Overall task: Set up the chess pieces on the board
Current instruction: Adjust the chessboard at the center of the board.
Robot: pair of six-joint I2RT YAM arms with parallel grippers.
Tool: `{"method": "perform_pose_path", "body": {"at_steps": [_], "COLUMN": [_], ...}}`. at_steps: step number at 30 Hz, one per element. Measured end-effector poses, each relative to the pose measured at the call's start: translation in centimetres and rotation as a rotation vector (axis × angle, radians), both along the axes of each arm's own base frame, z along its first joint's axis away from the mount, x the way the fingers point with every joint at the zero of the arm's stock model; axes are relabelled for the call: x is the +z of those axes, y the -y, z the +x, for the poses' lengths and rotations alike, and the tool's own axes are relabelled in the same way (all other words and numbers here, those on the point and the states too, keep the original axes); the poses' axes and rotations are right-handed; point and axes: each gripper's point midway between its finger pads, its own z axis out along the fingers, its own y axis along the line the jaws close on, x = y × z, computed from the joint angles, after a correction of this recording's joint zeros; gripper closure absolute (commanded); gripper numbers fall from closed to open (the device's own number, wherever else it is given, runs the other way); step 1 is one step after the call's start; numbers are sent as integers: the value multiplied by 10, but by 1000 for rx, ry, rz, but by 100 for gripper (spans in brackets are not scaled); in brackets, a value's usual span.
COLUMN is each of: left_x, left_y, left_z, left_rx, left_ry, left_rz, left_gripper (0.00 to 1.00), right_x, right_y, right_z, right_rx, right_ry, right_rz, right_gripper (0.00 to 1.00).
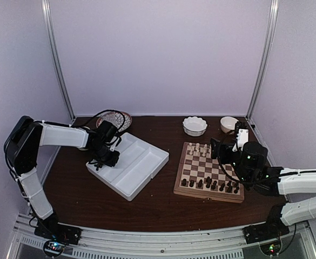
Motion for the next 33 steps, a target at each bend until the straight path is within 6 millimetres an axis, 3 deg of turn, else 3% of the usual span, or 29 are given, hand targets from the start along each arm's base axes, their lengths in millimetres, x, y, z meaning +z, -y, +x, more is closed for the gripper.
{"method": "perform_pose_path", "body": {"at_steps": [12, 19, 24, 28, 33], "left_x": [3, 8, 22, 45, 67], "left_y": [4, 17, 22, 21, 5], "left_z": [-13, -23, -25, -25, -32], "left_rx": [24, 28, 15, 8, 26], "left_ry": [-26, -61, -44, 7, 74], "left_rz": [-76, -179, -221, -242, -220], "left_gripper": [90, 67, 65, 61, 62], "right_x": [0, 0, 0, 1, 1], "right_y": [-5, -6, -6, -6, -6], "right_z": [2, 2, 2, 2, 2], "right_rx": [15, 18, 19, 19, 19], "right_ry": [-4, -6, -5, -4, -4], "right_rz": [-2, -2, -3, -2, -4], "right_gripper": [4, 4, 4, 4, 4]}}
